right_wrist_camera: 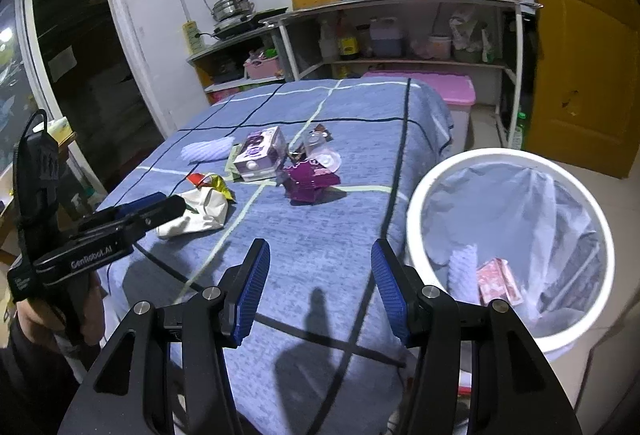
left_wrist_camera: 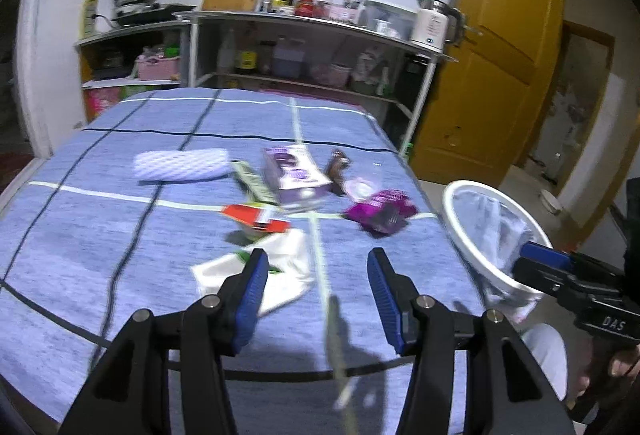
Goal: Collect trash
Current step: 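Move both tools back toward the remaining trash on the table, then grasp the purple wrapper with the right gripper while the left gripper grasps the white paper bag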
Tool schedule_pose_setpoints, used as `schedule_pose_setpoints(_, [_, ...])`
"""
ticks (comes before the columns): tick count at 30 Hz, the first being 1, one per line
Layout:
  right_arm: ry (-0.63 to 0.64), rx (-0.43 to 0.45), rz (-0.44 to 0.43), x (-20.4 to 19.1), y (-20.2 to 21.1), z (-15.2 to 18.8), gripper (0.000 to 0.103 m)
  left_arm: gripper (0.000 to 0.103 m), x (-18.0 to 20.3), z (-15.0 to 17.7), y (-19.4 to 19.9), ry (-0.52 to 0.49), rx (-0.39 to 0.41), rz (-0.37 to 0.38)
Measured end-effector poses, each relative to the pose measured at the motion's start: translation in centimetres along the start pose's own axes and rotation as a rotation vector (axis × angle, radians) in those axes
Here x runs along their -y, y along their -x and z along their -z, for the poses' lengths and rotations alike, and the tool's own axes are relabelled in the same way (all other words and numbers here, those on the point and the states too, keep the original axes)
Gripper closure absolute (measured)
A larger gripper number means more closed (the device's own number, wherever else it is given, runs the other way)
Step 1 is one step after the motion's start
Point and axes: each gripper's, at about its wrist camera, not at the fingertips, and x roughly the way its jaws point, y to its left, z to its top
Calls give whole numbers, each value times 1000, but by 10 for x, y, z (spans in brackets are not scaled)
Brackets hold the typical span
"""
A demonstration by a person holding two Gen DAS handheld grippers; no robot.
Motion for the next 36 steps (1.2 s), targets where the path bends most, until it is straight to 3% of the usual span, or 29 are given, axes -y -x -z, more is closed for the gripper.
schedule_pose_setpoints(5, [18, -9, -8, -6, -10, -5, 46, 39, -21, -1, -7, 18, -2, -42])
schedule_pose_setpoints(16, [49, -35, -15, -11, -36, -18, 42, 35, -49, -5, -22, 3, -13, -96])
schedule_pose_setpoints(20, [66, -40, -18, -14, -48, -25, 41, 30, -56, -7, -24, 6, -17, -79])
schedule_pose_setpoints(31, [88, -71, -7, -11, -91, -49, 40, 31, -45, 4, -32, -20, -74, 37])
schedule_pose_setpoints(36, [98, -106, -8, -9, -109, -55, 40, 39, -41, 7, -34, -20, -89, 70])
